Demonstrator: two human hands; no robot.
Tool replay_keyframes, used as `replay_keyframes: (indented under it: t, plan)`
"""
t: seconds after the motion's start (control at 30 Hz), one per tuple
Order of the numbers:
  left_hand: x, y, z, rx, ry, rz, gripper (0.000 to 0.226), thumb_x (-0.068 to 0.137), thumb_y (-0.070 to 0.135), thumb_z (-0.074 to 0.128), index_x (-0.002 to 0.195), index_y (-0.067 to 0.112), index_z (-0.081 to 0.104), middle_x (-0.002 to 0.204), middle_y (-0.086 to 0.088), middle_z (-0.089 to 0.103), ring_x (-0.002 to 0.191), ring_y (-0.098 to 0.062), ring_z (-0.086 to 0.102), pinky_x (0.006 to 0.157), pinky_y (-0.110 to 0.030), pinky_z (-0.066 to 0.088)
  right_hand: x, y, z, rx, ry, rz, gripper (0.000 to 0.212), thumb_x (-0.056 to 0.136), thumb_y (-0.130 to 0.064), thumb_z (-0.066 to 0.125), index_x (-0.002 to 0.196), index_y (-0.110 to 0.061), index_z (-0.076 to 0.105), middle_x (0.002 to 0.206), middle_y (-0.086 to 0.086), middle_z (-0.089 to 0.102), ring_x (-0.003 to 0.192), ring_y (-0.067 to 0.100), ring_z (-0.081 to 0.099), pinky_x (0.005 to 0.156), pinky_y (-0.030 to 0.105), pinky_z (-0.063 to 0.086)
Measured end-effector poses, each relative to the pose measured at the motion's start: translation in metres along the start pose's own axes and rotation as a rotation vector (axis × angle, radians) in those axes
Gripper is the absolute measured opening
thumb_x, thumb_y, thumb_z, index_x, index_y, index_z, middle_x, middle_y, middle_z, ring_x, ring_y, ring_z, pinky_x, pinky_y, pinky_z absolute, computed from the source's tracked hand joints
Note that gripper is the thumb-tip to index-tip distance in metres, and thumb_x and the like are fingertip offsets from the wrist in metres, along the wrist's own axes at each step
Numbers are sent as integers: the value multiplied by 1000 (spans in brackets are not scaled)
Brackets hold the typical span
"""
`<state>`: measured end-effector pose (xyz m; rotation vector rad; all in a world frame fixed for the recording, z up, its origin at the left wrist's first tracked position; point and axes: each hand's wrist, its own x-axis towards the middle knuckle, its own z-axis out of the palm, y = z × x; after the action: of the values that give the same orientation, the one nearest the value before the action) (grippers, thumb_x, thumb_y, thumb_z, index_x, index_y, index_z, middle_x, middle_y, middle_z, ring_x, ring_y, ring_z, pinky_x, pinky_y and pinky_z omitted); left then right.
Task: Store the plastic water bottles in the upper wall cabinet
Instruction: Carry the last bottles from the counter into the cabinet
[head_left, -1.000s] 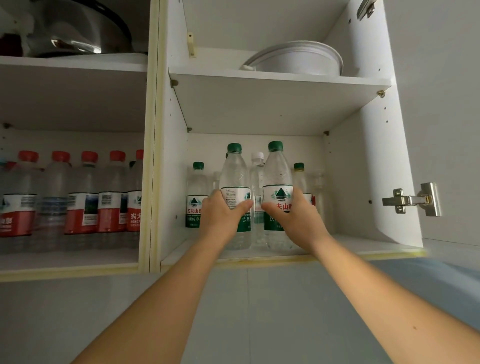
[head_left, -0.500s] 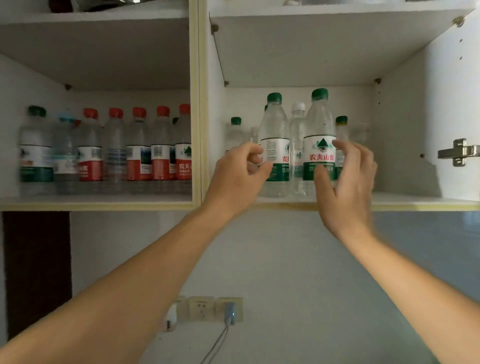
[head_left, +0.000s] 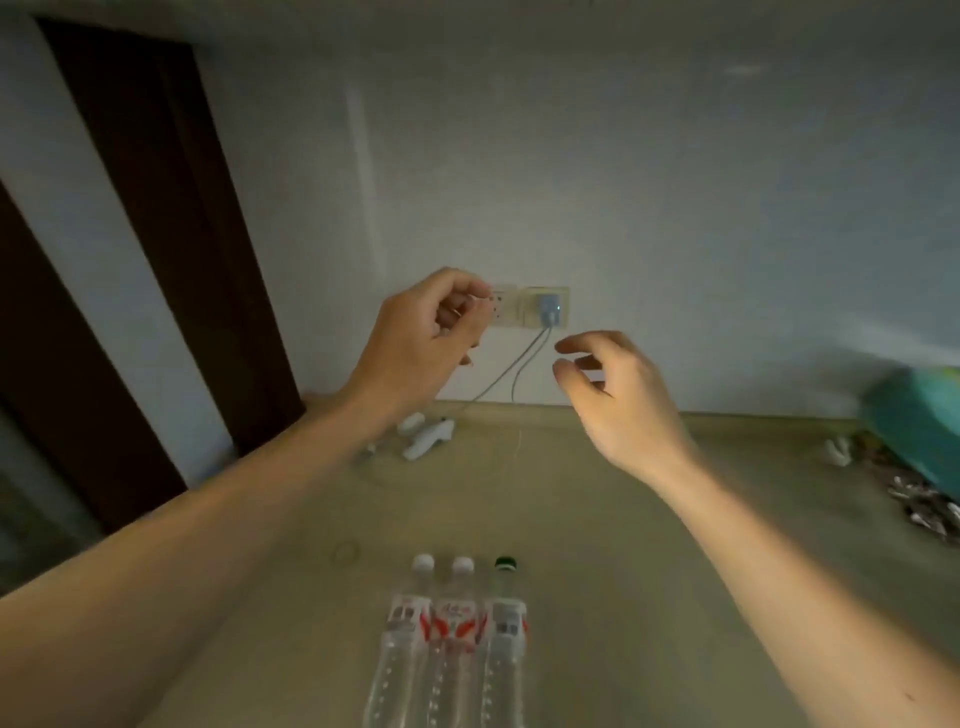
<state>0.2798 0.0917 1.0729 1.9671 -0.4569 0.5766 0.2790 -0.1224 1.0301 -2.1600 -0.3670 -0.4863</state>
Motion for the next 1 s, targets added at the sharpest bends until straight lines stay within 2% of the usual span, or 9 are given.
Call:
replay_keyframes:
  t: [0.2, 0.33, 0.43, 0.57, 0.67, 0.77, 0.83, 0.93, 1.0]
  plan:
    - [-73, -105, 15, -27, -132, -328, 14, 101, 31, 62, 111, 22, 65, 99, 0, 65, 86, -17, 66, 62, -25, 59, -47, 34, 79, 15, -166, 306, 26, 99, -24, 61, 124, -17, 67, 128, 3, 65, 102, 14, 63, 85, 27, 47]
    - [-120, -173, 35, 151, -274, -595, 23, 97, 37, 66, 115, 23, 64, 109, 2, 67, 90, -10, 63, 73, -26, 53, -71, 69, 119, 17, -284, 524, 30, 96, -11, 64, 125, -6, 66, 126, 13, 67, 99, 18, 62, 85, 27, 48]
    - [-153, -214, 45, 259, -378, -851, 47, 93, 39, 71, 130, 13, 59, 124, -6, 64, 96, -15, 59, 71, -23, 43, -85, 95, 141, -8, -427, 676, 37, 96, -13, 63, 132, -7, 61, 127, 14, 66, 105, 22, 63, 88, 29, 49]
    - [-186, -241, 52, 8, -381, -1177, 77, 83, 47, 81, 143, 12, 46, 121, 2, 60, 100, -14, 64, 66, -21, 48, -98, 125, 166, -21, -570, 821, 63, 97, -24, 62, 153, -11, 37, 147, 14, 49, 126, 28, 55, 89, 29, 43]
    - [-195, -253, 61, -15, -398, -1198, 77, 79, 49, 84, 139, 14, 51, 129, -1, 63, 107, -15, 66, 70, -23, 50, -101, 140, 185, 64, -610, 942, 82, 93, -22, 66, 159, -11, 20, 150, 16, 45, 117, 28, 57, 78, 27, 48]
    - [-194, -258, 70, -57, -351, -1168, 50, 83, 40, 82, 124, 18, 63, 116, 2, 71, 99, -12, 70, 75, -29, 57, -99, 151, 200, 201, -560, 1026, 80, 93, -18, 67, 158, -9, 21, 138, 11, 51, 100, 18, 57, 58, 18, 42]
    - [-191, -261, 74, -42, -320, -1143, 31, 86, 36, 77, 111, 19, 69, 103, 3, 75, 92, -12, 73, 80, -35, 60, -97, 157, 208, 245, -518, 1074, 68, 96, -16, 65, 153, -7, 29, 127, 11, 56, 92, 17, 60, 55, 17, 43]
    - [-189, -265, 79, -3, -255, -1141, 25, 90, 32, 71, 109, 16, 72, 97, 0, 76, 89, -15, 73, 73, -31, 58, -94, 166, 216, 197, -452, 1082, 38, 96, -5, 61, 132, 6, 55, 101, 15, 66, 75, 21, 61, 57, 22, 48]
    - [-188, -267, 79, 13, -210, -1164, 20, 92, 31, 68, 105, 17, 72, 96, -1, 76, 86, -16, 73, 71, -31, 58, -94, 172, 217, 200, -417, 1078, 22, 95, -3, 63, 115, 5, 65, 89, 13, 68, 73, 23, 63, 62, 29, 52]
